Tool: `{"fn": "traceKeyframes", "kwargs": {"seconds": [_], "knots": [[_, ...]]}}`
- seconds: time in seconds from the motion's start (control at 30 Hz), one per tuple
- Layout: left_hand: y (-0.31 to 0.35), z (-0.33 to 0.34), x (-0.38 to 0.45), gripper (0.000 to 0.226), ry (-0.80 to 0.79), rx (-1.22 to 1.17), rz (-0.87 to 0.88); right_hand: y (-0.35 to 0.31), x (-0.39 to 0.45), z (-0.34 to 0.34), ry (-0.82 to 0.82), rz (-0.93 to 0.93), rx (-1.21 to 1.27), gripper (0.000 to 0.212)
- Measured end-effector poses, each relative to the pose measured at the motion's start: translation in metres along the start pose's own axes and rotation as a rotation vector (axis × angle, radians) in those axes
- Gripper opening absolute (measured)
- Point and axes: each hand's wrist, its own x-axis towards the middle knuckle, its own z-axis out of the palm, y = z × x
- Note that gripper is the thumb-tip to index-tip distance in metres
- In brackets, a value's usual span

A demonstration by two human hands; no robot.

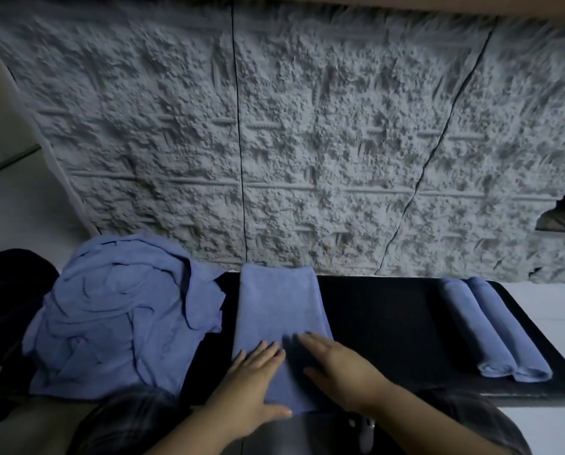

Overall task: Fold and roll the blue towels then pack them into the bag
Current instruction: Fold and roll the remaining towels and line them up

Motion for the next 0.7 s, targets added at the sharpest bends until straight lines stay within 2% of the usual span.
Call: {"fn": "traceKeyframes", "kwargs": {"seconds": [0.1, 0.17, 0.23, 0.3, 0.37, 0.47, 0.6, 0.7], "knots": [[0.0, 0.016, -0.004, 0.1, 0.041, 0.141, -0.01, 0.0, -0.015, 0.018, -0.109, -0.024, -0.074, 0.077], [-0.007, 0.026, -0.004, 0.107, 0.154, 0.213, 0.014, 0.001, -0.017, 0.029, -0.096, -0.005, -0.1, 0.089], [-0.01, 0.036, -0.005, 0.112, 0.135, 0.24, 0.017, 0.0, -0.015, 0.037, 0.052, 0.035, -0.024, 0.071], [-0.008, 0.041, -0.005, 0.091, 0.223, 0.278, 0.057, -0.003, -0.013, 0.043, 0.285, 0.098, 0.08, 0.043], [-0.006, 0.042, -0.005, 0.072, 0.316, 0.301, 0.118, -0.005, -0.013, 0.043, 0.392, 0.237, 0.159, 0.025], [-0.003, 0.042, -0.005, 0.086, 0.379, 0.265, 0.092, -0.004, -0.017, 0.041, 0.285, 0.398, 0.193, 0.021], [-0.001, 0.042, -0.01, 0.087, 0.513, 0.254, -0.031, -0.002, -0.019, 0.038, 0.208, 0.415, 0.213, 0.02], [0.0, 0.039, -0.015, 0.083, 0.537, 0.23, -0.105, -0.001, -0.018, 0.037, 0.213, 0.42, 0.252, 0.012]]}}
